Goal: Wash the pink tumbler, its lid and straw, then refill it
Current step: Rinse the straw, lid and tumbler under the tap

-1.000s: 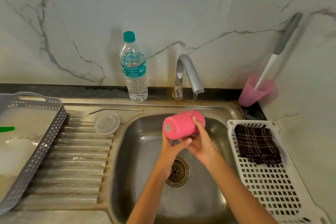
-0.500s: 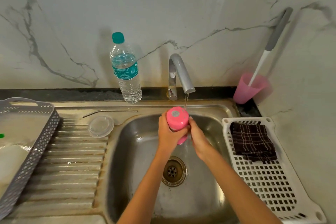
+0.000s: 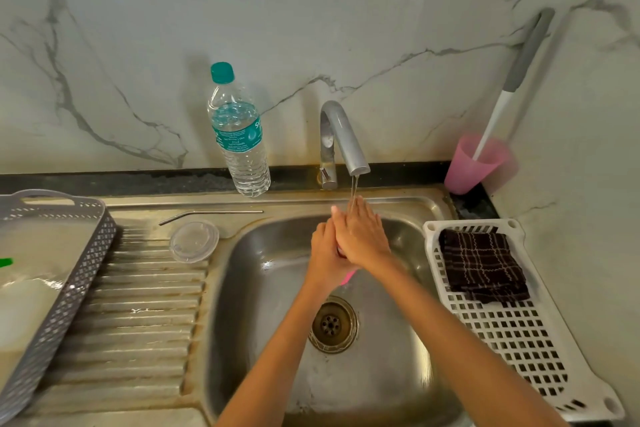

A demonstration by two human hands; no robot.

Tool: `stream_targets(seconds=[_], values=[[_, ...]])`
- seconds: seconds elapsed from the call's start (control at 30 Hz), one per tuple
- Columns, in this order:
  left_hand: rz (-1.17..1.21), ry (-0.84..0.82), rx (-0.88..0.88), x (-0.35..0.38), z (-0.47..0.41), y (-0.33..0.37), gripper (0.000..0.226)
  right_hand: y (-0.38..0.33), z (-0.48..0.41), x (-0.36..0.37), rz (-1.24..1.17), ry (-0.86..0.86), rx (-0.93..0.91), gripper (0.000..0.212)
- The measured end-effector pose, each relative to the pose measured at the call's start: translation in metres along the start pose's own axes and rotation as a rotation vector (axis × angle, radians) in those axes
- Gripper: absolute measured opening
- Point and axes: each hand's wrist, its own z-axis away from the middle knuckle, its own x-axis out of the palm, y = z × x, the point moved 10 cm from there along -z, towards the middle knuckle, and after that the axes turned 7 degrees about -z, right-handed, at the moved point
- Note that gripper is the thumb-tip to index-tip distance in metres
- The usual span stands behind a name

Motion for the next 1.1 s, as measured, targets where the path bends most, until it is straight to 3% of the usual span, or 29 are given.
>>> stream_targets(seconds=[0.07, 0.17, 0.23, 0.33, 0.37, 0.47, 0.53, 0.63, 0.7, 0.77, 0.83, 0.97, 1.03, 1.1], values=[[-0.010, 0.057, -0.034, -0.008, -0.004, -0.009, 0.038, -0.016, 0.015, 0.013, 0.055, -0.035, -0.127, 0.067], [0.083, 0.036, -0.136, -0.015, -0.006, -0.019, 0.036, -0.032, 0.048, 0.036, 0.195, -0.087, -0.328, 0.064], [0.086, 0.030, -0.085, -0.016, -0.002, -0.014, 0.041, -0.017, 0.033, 0.030, 0.106, -0.109, -0.215, 0.067], [0.036, -0.022, 0.001, -0.005, 0.007, -0.007, 0.069, 0.010, 0.002, 0.007, -0.100, -0.062, 0.047, 0.070], [0.028, 0.001, -0.021, -0.005, 0.006, -0.010, 0.069, 0.005, 0.003, 0.009, -0.113, -0.096, 0.025, 0.069], [0.079, 0.158, -0.093, -0.025, -0.003, -0.015, 0.034, -0.024, 0.032, 0.030, 0.033, -0.184, -0.210, 0.064], [0.108, 0.134, -0.081, -0.027, -0.003, -0.015, 0.045, -0.025, 0.034, 0.022, 0.015, -0.119, -0.287, 0.056], [0.132, -0.017, -0.010, -0.015, 0.003, -0.007, 0.085, 0.007, 0.006, 0.000, -0.416, -0.026, -0.018, 0.037], [0.169, -0.022, 0.021, -0.015, 0.002, 0.000, 0.088, 0.030, 0.002, 0.007, -0.942, -0.088, 0.249, 0.026], [0.302, 0.052, -0.037, -0.022, -0.003, -0.003, 0.081, 0.035, 0.006, 0.022, -1.246, -0.110, 0.332, 0.028], [0.527, 0.100, -0.164, -0.023, -0.001, -0.012, 0.075, 0.036, 0.012, 0.031, -1.210, -0.047, 0.306, 0.037], [0.838, 0.163, -0.367, -0.008, 0.017, -0.027, 0.059, 0.022, 0.028, 0.022, -0.689, 0.169, -0.046, 0.053], [0.880, 0.117, -0.394, -0.001, 0.023, -0.030, 0.054, 0.032, 0.021, 0.018, -0.549, 0.176, 0.014, 0.057], [0.901, 0.059, -0.381, 0.003, 0.024, -0.027, 0.058, 0.052, 0.005, 0.021, -0.595, 0.084, 0.202, 0.062]])
